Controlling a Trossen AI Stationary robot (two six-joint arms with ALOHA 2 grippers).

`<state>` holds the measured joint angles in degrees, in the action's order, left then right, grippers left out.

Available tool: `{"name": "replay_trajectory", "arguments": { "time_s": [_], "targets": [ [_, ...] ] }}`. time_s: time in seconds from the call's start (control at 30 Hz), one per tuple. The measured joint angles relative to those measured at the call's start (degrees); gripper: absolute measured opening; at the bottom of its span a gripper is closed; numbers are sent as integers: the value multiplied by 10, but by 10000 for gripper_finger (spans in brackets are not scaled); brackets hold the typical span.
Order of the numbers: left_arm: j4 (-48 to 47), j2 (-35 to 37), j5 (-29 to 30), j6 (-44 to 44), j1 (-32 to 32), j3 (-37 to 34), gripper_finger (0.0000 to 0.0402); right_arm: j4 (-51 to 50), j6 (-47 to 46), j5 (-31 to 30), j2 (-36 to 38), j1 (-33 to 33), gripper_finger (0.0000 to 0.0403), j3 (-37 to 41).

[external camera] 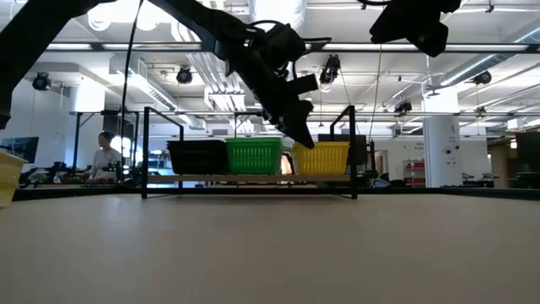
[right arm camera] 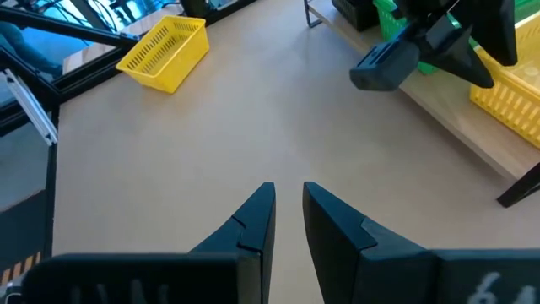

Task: Stack baskets on shelf by color
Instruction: Adjust the green and yellow baskets on the shelf

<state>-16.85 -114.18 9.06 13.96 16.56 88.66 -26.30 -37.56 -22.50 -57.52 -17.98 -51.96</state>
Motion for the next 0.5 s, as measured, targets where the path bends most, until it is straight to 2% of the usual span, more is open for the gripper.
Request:
{"name": "replay_trajectory", "arguments": {
  "time_s": [0.23,0.5],
  "targets": [
    [1,-3,0,2,0,-5,94,0,-9,1,0,0,57,0],
    [-2,-1,0,3,0,-5,21,0,-10,1,0,0,57,0]
  ]
}}
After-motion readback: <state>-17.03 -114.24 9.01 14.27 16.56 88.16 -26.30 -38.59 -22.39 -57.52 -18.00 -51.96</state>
